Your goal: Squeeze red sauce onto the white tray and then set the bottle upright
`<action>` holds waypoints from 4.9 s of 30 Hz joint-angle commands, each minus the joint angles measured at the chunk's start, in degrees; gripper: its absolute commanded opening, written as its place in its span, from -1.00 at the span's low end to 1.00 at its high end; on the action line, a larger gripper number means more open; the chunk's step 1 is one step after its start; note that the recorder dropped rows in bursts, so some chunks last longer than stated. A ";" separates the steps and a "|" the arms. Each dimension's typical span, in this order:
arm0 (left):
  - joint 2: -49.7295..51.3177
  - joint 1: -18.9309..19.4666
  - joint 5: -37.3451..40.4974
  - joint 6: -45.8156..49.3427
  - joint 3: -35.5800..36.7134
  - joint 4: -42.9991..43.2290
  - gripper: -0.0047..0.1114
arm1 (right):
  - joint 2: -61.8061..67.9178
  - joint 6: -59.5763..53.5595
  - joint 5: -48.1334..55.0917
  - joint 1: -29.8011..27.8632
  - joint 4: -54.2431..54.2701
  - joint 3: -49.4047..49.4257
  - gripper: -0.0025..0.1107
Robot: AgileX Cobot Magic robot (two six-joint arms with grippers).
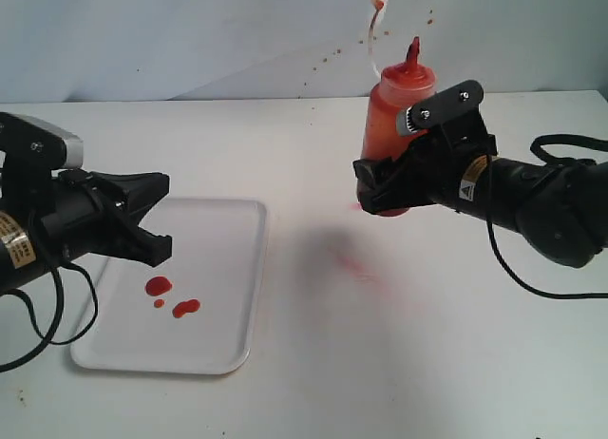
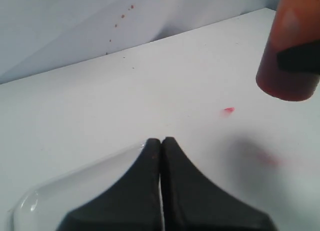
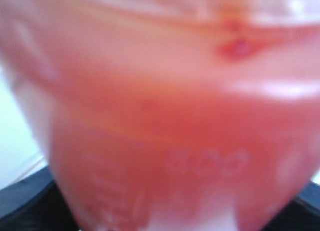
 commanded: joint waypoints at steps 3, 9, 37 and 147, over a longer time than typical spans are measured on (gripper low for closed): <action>4.94 0.07 -5.18 2.88 0.11 -7.17 -0.92 | 5.04 0.34 -5.21 -0.12 1.38 -0.03 -0.96; 7.71 0.07 -7.97 6.72 0.11 -8.86 -0.92 | 7.26 -0.11 -6.74 -0.12 -0.20 -0.03 -0.96; 19.48 0.07 -17.32 24.86 0.01 -21.92 -0.92 | 9.44 3.57 -7.98 0.03 -26.46 0.69 -0.96; 16.79 0.07 -21.55 17.08 0.99 1.61 -0.92 | -51.56 -3.42 29.19 -1.14 5.07 4.12 -0.96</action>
